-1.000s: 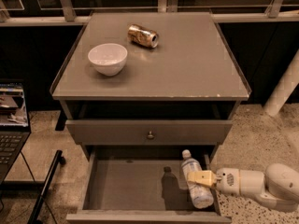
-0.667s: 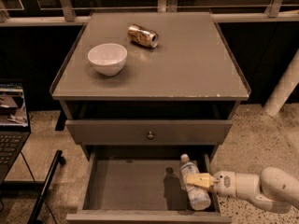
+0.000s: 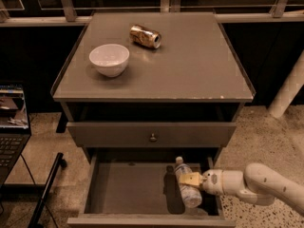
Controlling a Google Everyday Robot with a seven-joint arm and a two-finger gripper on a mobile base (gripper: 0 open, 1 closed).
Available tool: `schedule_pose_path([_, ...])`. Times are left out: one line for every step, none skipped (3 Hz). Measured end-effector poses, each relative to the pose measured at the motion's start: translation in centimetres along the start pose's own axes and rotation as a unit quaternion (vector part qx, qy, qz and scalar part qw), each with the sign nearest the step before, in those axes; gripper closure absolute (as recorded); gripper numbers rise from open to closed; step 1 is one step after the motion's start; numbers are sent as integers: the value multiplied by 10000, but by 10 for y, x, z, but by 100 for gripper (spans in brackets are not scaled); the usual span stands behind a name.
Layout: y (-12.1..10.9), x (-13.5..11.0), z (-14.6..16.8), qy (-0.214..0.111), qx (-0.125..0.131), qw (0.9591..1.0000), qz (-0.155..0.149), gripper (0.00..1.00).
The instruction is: Place blue plastic bottle into middle drawer
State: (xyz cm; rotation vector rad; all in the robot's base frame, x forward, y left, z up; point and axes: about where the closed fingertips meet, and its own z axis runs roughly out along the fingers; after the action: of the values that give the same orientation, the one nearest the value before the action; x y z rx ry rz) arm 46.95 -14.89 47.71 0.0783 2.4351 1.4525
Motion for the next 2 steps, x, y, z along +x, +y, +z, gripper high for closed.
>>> schedule_pose_path([-7, -14, 26, 146, 307, 9993, -147, 100])
schedule_pose_path([-5, -14, 32, 182, 310, 9992, -171, 82])
